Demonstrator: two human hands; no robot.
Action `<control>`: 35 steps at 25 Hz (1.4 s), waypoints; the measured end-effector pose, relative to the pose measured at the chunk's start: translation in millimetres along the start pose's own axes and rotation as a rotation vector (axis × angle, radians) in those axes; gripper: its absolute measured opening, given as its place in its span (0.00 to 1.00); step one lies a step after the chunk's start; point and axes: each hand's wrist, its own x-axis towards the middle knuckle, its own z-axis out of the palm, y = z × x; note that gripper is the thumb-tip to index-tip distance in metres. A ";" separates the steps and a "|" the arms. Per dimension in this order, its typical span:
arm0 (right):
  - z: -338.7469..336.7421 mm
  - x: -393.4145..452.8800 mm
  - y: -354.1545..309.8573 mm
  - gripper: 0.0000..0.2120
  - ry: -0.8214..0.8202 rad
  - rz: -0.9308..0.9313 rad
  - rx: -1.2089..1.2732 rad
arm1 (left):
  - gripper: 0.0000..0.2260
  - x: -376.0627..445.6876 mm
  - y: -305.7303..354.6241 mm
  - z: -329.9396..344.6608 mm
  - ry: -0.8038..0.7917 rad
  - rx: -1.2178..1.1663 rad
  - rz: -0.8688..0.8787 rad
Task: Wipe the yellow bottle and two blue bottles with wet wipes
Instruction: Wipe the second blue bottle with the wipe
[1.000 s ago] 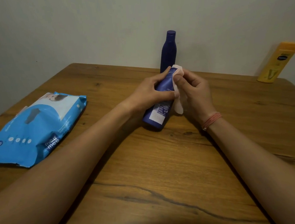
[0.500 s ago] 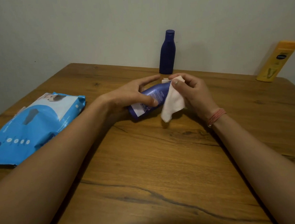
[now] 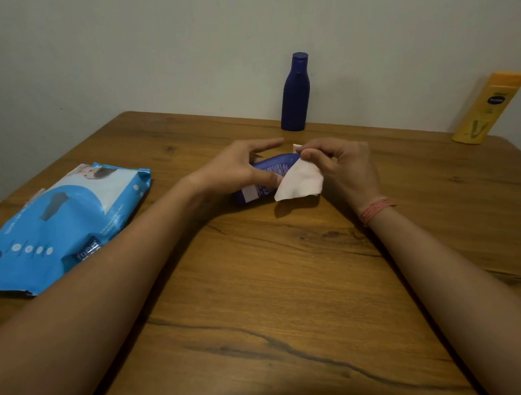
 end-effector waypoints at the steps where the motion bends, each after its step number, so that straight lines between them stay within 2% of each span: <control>1: 0.9 -0.2 -0.9 0.10 0.023 -0.027 -0.015 | 0.34 -0.1 -1.2 1.6 0.017 -0.062 -0.028; 6: -2.7 -0.8 -4.0 0.14 0.012 -0.049 0.029 | 0.34 -3.4 -10.0 -1.9 0.034 -0.362 -0.098; 9: -6.4 -1.6 -3.0 0.14 0.005 0.053 0.272 | 0.35 -3.9 -15.3 -4.4 -0.024 -0.423 -0.075; 12: -8.9 -0.3 1.2 0.11 0.040 0.173 0.475 | 0.31 -3.9 -17.9 -6.1 -0.059 -0.418 -0.055; 14: -11.7 2.7 6.8 0.10 0.157 0.268 0.535 | 0.27 -5.9 -19.0 -7.1 -0.070 -0.448 -0.028; 16: -16.2 6.6 10.6 0.09 0.347 0.345 0.594 | 0.24 -7.9 -16.8 -4.5 -0.036 -0.383 -0.002; 18: -15.9 7.4 6.8 0.08 0.471 0.321 0.635 | 0.22 -6.8 -11.4 2.8 0.051 -0.256 0.029; 19: -12.8 6.4 0.1 0.09 0.479 0.264 0.610 | 0.23 -5.0 -8.3 7.0 0.094 -0.206 0.052; 21: -3.3 3.0 -13.0 0.09 0.390 0.048 0.395 | 0.23 -2.1 -2.1 15.4 0.138 -0.135 0.124; 23: 6.2 -1.2 -19.7 0.10 0.225 -0.206 0.018 | 0.23 -1.7 2.8 24.2 0.137 -0.129 0.185; 24: 7.8 -1.8 -20.4 0.11 0.168 -0.260 -0.121 | 0.24 -1.6 4.2 27.7 0.133 -0.143 0.190; 27: 3.4 -0.9 -22.5 0.15 0.104 -0.181 -0.277 | 0.24 -0.1 6.2 34.5 0.047 -0.292 0.121; 30: 8.5 -4.0 -27.8 0.19 -0.083 -0.167 -0.336 | 0.19 -2.1 7.4 36.5 -0.069 -0.845 0.002; 32: 17.7 -5.9 -34.1 0.22 -0.193 -0.235 -0.342 | 0.18 -2.4 6.2 34.5 -0.024 -1.094 -0.017; 35: 28.1 -10.0 -37.0 0.24 -0.292 -0.310 -0.347 | 0.24 0.3 2.1 30.6 0.042 -1.178 -0.039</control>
